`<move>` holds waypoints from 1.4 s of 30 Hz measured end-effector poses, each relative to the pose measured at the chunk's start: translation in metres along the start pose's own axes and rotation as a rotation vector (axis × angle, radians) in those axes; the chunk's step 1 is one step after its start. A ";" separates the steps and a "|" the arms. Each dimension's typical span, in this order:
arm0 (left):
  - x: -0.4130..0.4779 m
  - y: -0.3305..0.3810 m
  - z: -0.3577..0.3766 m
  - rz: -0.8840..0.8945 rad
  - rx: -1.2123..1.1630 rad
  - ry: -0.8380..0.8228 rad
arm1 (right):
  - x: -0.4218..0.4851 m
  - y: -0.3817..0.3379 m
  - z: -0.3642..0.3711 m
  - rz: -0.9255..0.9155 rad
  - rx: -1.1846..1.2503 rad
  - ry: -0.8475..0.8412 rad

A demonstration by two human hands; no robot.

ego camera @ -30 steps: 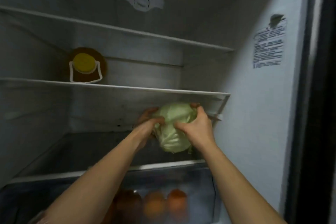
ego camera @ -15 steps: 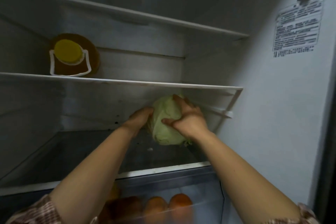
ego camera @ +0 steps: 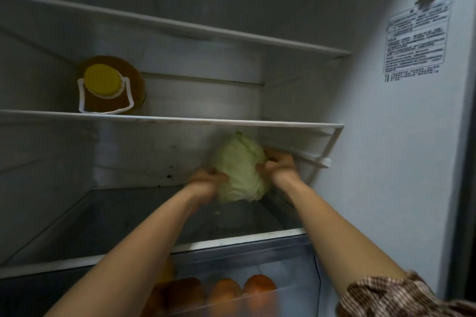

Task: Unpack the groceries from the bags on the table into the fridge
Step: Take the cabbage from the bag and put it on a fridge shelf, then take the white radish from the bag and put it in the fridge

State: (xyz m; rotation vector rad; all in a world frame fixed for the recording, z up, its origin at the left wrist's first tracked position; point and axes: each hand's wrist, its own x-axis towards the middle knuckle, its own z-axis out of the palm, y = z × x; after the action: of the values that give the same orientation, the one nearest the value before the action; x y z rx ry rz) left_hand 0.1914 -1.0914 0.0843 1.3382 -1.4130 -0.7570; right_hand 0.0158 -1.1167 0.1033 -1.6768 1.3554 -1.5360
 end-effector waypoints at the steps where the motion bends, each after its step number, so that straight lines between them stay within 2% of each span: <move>1: 0.000 -0.001 0.004 0.042 0.071 0.015 | -0.002 0.005 -0.001 0.010 -0.048 0.028; 8: -0.016 -0.001 0.019 0.145 0.187 0.100 | -0.024 0.013 -0.017 0.029 -0.250 -0.046; 13: -0.020 0.004 0.026 0.202 0.226 0.054 | -0.037 0.008 -0.021 -0.007 -0.309 -0.137; 17: -0.025 0.008 0.018 0.157 0.206 0.026 | -0.050 0.000 -0.022 -0.017 -0.404 -0.136; 23: -0.069 0.019 0.016 0.151 0.276 0.120 | -0.096 -0.014 -0.027 -0.108 -0.515 -0.150; 31: -0.215 0.029 0.008 0.242 0.438 0.266 | -0.216 -0.042 -0.063 -0.203 -0.693 -0.217; 38: -0.396 0.019 -0.013 0.209 0.531 0.418 | -0.364 -0.065 -0.094 -0.344 -0.646 -0.319; 42: -0.502 0.025 -0.034 0.204 0.605 0.450 | -0.443 -0.090 -0.100 -0.435 -0.568 -0.370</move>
State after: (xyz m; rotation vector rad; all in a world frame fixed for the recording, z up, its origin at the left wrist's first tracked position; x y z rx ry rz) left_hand 0.1551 -0.5970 -0.0038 1.6513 -1.4231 0.1334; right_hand 0.0084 -0.6637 0.0069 -2.5935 1.3552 -0.9938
